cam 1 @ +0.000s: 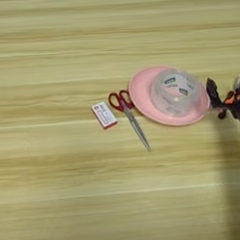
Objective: Move the objects on the table
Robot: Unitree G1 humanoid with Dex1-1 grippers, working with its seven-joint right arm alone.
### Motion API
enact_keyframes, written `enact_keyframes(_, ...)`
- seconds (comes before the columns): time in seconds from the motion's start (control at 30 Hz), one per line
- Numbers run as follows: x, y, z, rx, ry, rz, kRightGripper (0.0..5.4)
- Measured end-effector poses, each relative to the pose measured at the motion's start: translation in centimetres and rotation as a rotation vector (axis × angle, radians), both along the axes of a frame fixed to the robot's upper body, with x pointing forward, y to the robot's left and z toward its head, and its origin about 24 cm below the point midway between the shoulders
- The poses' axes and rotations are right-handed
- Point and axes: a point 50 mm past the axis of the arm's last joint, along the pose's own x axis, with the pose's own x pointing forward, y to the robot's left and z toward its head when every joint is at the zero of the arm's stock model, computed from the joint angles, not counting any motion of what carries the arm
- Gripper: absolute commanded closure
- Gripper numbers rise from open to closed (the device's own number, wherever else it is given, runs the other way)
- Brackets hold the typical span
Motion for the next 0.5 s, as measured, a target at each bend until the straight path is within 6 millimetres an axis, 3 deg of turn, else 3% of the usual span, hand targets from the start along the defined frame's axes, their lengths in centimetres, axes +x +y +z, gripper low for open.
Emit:
enact_keyframes(0.3,0.5,0.7,0.7,-0.017,-0.011,0.038,0.03)
enact_keyframes(0.5,2.2,2.1,2.9,-0.081,-0.042,0.151,0.03)
